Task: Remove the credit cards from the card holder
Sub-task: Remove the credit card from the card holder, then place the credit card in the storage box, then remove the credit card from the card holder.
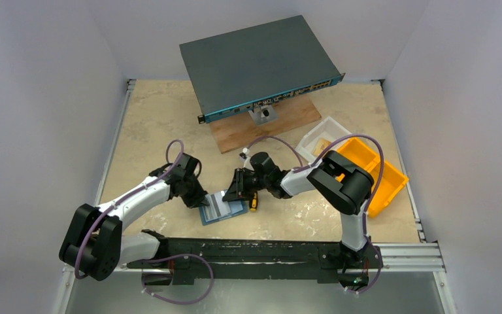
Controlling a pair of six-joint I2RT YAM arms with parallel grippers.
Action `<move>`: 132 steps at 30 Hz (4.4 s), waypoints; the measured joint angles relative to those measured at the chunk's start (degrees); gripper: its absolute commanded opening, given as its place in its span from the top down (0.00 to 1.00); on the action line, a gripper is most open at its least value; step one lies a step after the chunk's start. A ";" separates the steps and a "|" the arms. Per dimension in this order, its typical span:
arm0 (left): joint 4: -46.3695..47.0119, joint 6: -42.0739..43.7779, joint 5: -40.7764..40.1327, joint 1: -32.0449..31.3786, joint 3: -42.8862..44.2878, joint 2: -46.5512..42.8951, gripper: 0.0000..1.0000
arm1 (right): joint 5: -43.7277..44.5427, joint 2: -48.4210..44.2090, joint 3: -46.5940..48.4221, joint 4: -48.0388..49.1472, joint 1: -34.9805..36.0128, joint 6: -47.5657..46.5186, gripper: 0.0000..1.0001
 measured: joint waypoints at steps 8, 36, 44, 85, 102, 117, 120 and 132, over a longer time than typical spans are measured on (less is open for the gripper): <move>-0.13 -0.13 -0.02 0.00 0.02 0.00 1.00 | -0.48 -0.02 -0.09 0.07 -0.15 0.22 1.00; -0.52 0.28 0.20 0.00 0.20 -0.35 1.00 | 5.09 -8.35 -1.46 -12.68 -2.32 -5.20 1.00; -0.37 2.62 2.01 0.00 0.20 -0.68 1.00 | 5.53 -9.92 -0.20 -16.20 -2.32 -6.47 1.00; -0.87 16.70 16.37 0.00 4.26 -13.25 0.16 | 30.97 -48.54 2.14 -59.69 -36.06 -16.52 1.00; -0.55 18.67 18.56 0.00 4.26 -12.55 0.16 | 37.20 -39.23 5.88 -61.66 -58.42 -23.10 1.00; -0.42 18.69 18.71 0.00 4.24 -12.55 0.16 | 33.88 -32.06 5.95 -57.09 -58.77 -23.91 0.75; -0.44 18.69 18.67 0.00 4.24 -12.55 0.16 | 33.55 -32.41 6.45 -57.68 -58.82 -24.79 0.68; -3.54 18.56 12.28 0.00 4.24 -14.08 0.16 | 31.54 -40.61 6.49 -57.94 -42.64 -23.28 0.58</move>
